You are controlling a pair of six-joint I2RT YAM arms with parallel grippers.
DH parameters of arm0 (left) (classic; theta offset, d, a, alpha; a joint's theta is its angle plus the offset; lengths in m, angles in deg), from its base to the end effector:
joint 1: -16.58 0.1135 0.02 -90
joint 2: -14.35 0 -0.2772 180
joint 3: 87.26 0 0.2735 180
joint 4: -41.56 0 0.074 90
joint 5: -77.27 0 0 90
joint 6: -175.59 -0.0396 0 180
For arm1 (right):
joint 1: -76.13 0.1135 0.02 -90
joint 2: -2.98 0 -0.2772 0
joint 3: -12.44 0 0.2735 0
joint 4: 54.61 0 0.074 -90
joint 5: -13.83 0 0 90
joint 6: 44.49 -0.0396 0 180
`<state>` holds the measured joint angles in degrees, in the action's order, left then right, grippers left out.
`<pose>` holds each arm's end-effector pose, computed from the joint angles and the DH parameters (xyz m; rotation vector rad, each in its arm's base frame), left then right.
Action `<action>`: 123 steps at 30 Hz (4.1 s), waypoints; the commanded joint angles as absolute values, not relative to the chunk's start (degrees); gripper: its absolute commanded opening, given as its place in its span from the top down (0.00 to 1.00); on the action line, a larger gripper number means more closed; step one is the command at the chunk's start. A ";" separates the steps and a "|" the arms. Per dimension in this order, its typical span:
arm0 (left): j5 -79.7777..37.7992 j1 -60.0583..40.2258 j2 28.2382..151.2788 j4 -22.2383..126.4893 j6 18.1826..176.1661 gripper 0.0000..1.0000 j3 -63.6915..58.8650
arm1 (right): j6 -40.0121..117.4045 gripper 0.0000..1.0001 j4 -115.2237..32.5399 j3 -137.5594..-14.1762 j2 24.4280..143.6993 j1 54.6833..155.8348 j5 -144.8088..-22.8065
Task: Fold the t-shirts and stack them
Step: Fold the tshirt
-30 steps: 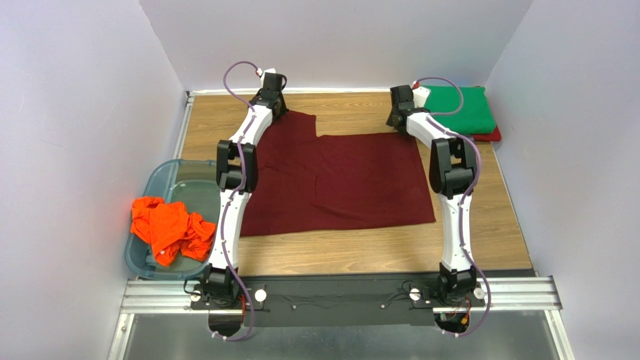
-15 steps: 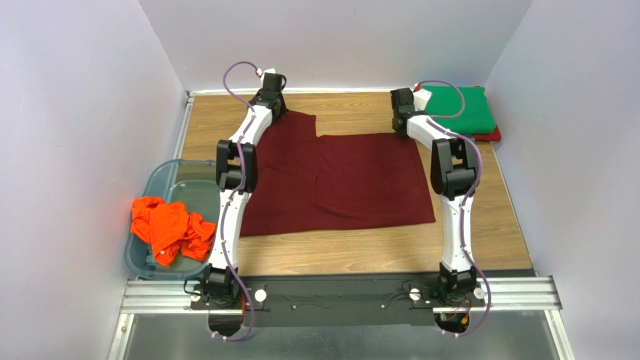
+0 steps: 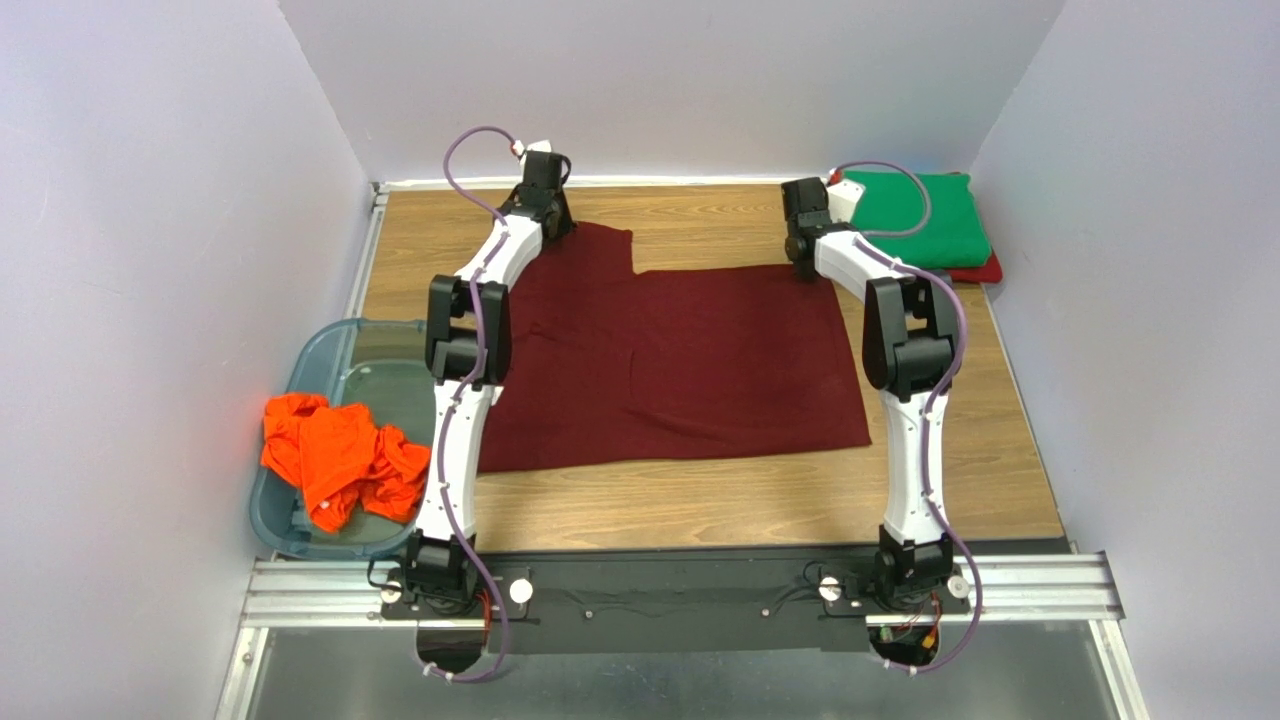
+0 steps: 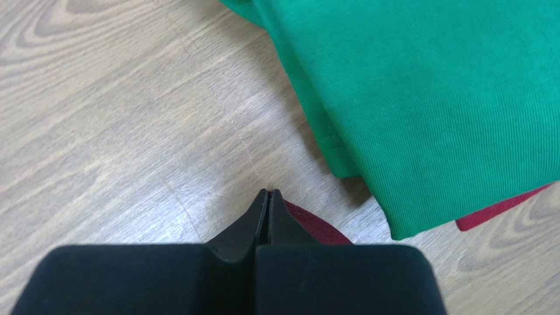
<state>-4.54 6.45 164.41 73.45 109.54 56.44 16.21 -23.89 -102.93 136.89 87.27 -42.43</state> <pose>0.6122 -0.1037 0.1515 -0.3458 2.2085 -0.1646 0.5354 0.0830 0.1452 0.6086 2.1940 -0.3535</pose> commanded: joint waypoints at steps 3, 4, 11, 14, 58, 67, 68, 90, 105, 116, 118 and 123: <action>-7.90 6.56 153.15 62.08 108.27 1.00 37.76 | 19.05 0.99 -20.49 -104.56 135.35 87.21 -44.34; -7.72 6.56 150.87 60.83 108.36 1.00 34.26 | 19.32 0.99 -20.49 -104.39 135.00 87.12 -44.35; -9.39 6.39 144.09 54.49 108.80 1.00 25.36 | 20.81 0.99 -20.58 -102.02 132.27 87.56 -47.25; -8.78 6.21 140.57 51.69 109.06 1.00 21.49 | 21.16 0.99 -20.58 -100.44 130.52 87.73 -47.69; 1.33 -4.07 84.51 53.25 121.44 1.00 -33.09 | 25.56 0.99 -22.43 -73.89 105.20 88.44 -50.95; 3.71 -5.12 74.83 59.24 123.74 1.00 -36.08 | 27.14 0.99 -22.16 -73.36 103.09 88.44 -50.42; 3.79 -5.13 74.21 59.59 123.91 1.00 -36.52 | 27.32 0.99 -22.07 -73.36 102.92 88.35 -50.33; -0.25 -8.03 63.39 66.79 132.70 1.00 -45.75 | 26.79 0.99 -21.37 -66.77 99.40 88.44 -50.15; 0.63 -8.20 60.58 71.72 137.89 1.00 -50.50 | 18.00 0.68 -19.44 -52.36 95.80 88.35 -49.19; 1.33 -8.55 55.75 77.78 138.33 0.17 -44.71 | 18.44 0.00 -15.75 -56.74 90.44 88.44 -48.02; 1.95 -8.55 54.87 78.05 137.54 0.08 -42.68 | 18.88 0.00 -15.57 -57.71 88.16 88.44 -51.28; 0.72 -8.55 58.20 71.48 134.29 0.03 -40.05 | 23.35 0.00 -18.46 -58.68 83.05 88.61 -79.80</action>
